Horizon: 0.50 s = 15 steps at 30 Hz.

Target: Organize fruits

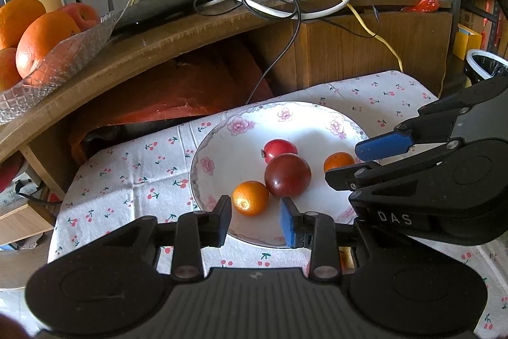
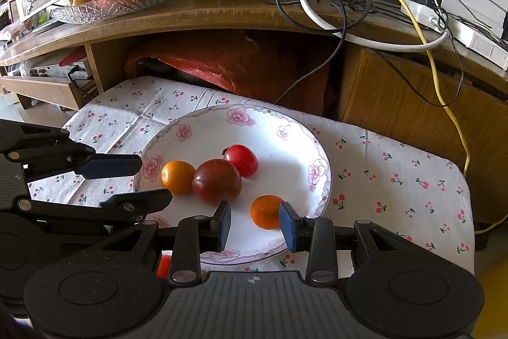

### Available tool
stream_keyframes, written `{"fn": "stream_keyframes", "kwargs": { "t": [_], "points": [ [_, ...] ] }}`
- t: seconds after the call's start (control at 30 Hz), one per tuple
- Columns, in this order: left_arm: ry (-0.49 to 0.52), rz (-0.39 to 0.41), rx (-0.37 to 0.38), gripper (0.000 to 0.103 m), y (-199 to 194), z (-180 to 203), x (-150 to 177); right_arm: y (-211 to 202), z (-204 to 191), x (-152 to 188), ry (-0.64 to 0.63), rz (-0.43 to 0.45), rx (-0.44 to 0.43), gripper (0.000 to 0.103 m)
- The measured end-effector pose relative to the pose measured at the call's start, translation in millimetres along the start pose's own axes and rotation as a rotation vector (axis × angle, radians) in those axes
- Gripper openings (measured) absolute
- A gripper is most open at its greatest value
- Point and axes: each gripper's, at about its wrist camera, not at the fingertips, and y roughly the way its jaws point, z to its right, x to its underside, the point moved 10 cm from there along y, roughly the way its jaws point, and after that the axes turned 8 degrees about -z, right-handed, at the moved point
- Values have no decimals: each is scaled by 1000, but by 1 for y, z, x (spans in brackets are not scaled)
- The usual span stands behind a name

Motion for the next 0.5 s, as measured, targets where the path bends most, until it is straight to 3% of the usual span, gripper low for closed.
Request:
{"fn": "stream_keyframes", "kwargs": {
  "t": [0.5],
  "points": [
    [-8, 22, 2, 42, -11, -3, 0, -10, -6, 1, -11, 17, -12, 32]
  ]
}}
